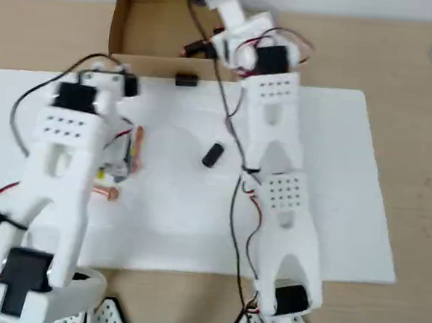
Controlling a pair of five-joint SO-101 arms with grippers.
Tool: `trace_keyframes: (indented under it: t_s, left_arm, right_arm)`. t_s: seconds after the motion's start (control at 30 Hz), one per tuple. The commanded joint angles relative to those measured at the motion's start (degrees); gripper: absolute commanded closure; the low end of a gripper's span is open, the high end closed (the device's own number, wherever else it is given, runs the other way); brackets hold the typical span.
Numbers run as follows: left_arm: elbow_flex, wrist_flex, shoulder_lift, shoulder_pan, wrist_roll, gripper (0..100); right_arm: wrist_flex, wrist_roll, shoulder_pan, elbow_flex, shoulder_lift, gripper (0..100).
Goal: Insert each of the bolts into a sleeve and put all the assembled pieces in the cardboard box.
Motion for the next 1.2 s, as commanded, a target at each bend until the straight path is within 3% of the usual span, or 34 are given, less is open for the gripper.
trace_keyframes:
  t_s: [0.0, 0.2, 0.67, 1.17]
  left_arm:
    - [-7.4, 0.4, 2.7, 4.1, -0.3, 91]
    - [-13.5, 0.3, 11.6, 3.3, -0.2, 91]
    - [-19.7, -9.7, 29.8, 3.0, 2.5, 91]
    - [-20.3, -15.4, 34.2, 1.8, 3.8, 92]
  right_arm:
    - [6.9, 0.0, 4.5, -2.1, -11.1, 64.1]
    - [21.8, 0.0, 8.7, -2.0, -18.8, 64.1]
    - [21.5, 0.2, 22.9, -1.9, -33.8, 64.1]
    - [21.6, 0.3, 29.4, -1.8, -37.9, 64.1]
